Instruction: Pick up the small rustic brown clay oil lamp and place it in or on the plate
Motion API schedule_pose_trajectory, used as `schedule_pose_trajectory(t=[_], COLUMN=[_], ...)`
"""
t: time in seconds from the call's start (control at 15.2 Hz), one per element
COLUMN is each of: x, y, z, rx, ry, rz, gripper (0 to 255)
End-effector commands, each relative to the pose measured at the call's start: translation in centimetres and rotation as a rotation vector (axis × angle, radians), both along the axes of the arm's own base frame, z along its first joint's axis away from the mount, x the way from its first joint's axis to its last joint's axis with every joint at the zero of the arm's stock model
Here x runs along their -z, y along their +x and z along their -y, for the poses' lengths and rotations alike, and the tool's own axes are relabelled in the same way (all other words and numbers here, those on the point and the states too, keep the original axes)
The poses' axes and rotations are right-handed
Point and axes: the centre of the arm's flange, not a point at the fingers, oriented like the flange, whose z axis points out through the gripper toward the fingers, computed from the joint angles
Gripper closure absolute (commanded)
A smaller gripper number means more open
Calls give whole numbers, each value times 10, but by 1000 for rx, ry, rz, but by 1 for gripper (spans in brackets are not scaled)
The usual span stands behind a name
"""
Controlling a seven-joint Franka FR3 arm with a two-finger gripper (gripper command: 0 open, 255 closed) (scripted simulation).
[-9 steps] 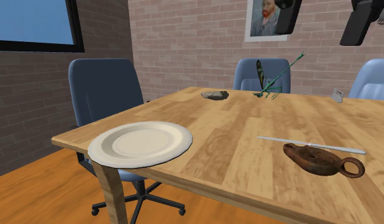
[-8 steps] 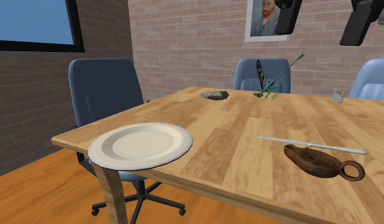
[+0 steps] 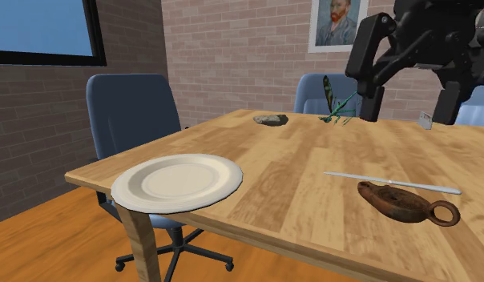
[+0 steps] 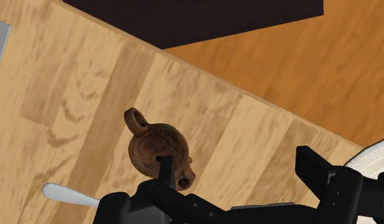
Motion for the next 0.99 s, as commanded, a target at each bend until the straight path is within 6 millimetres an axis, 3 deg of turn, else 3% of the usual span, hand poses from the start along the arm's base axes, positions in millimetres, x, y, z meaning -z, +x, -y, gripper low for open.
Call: schedule_pose_trajectory(t=[0.0, 0.4, 0.92], x=[25, 90, 132], y=[9, 26, 23], z=[11, 49, 51], rx=[26, 102, 105], ry=[-16, -61, -62], rz=[-19, -80, -82], gripper=[0, 0, 0])
